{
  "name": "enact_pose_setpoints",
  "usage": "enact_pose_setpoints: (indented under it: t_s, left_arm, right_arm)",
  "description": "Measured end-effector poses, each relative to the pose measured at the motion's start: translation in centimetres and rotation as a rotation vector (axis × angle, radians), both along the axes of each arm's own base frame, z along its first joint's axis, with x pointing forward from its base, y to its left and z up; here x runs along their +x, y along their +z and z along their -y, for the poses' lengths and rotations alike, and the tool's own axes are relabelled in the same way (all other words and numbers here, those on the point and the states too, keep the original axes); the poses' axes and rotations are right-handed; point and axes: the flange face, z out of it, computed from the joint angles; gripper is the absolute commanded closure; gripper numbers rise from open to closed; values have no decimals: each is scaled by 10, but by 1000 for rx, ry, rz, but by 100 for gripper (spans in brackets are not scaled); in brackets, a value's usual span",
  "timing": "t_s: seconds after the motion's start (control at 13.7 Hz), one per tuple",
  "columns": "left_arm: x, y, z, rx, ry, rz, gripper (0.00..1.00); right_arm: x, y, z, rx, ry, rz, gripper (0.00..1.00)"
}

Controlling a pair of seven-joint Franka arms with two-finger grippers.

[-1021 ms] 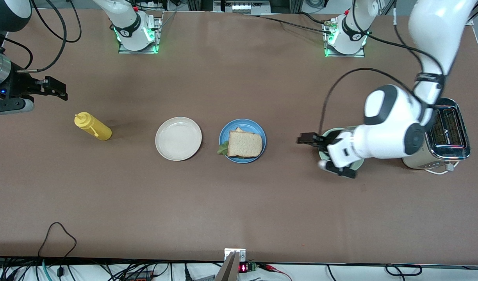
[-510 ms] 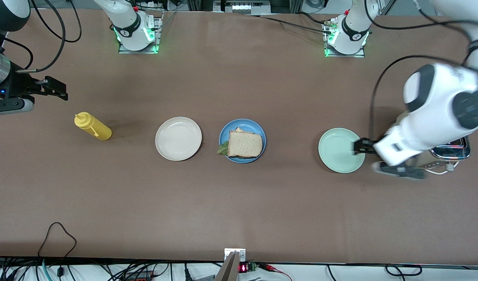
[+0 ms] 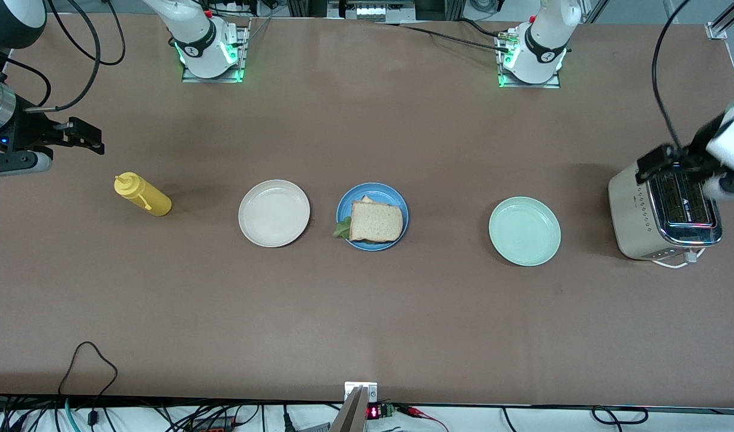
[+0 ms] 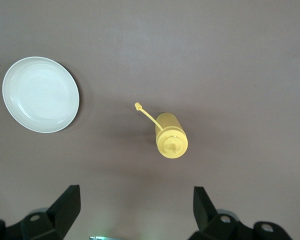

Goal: Make sandwich in blue plate with both arms

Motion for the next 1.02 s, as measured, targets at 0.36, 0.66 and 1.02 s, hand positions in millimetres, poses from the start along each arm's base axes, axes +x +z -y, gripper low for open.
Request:
enact_pose_setpoints:
  t_s: [0.36,0.66,1.02]
  left_arm:
    - [-45,-12,6,8,37,-39,0]
    - [-64,-12,8,13,32,-44,0]
    - [-70,-10,3,14,17,-42,0]
  right_arm:
    - [0,0,0,0,0,0,0]
    - [0,0,1,0,-2,0,0]
    - [0,0,2,0,-4,0,0]
